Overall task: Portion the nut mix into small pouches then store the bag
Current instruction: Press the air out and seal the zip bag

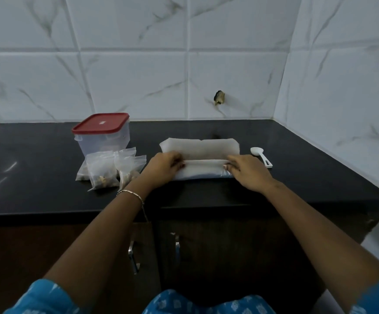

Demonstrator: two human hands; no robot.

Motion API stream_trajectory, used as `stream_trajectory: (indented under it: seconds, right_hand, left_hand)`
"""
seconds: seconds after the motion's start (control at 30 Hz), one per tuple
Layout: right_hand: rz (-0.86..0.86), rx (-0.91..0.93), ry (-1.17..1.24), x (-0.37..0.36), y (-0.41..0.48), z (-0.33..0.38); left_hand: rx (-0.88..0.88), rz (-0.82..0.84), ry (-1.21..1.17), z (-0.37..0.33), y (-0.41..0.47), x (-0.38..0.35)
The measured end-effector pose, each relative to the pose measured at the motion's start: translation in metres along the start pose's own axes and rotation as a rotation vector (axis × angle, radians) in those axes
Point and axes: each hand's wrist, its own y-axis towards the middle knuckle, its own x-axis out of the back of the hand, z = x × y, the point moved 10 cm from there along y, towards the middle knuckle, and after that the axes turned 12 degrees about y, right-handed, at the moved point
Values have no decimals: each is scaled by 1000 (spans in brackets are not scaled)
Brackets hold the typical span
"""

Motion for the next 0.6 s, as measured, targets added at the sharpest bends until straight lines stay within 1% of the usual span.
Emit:
stream_trajectory:
  seconds: [0.1,0.13,0.2,0.3,0.33,0.4,0.43,0.47,0.53,0.6]
  right_hand:
    - [-55,-5,48,0,5,0]
    - [-76,16,60,1,6,2]
    - [-88,71,29,0,8,8]
    - [-49,117,-92,-5,8,14]
    - [-49,144,-180,-6,6,18]
    - [-64,220,-365,-8,5,29]
    - [-63,257,-427,-10,5,33]
    - [-55,281,-465,-12,4,36]
    - [-25,289,-449,-13,1,32]
    - [6,241,-347,-10,-3,25]
  left_hand:
    - [90,-27,-150,12,5,-1]
    - [88,-41,-160,12,6,0]
    - [32,-47,-101,5,7,0]
    - [-52,-35,64,-10,2,-4]
    - [-74,-42,173,-16,0,-3]
    - [-158,-79,505,-34,-4,-4]
    - [-218,-105,667,-45,-7,-5]
    - [-265,-116,762,-52,-9,-8]
    - [-298,-111,815,-56,-13,-12]
    - [-259,-90,732,-49,-12,-10]
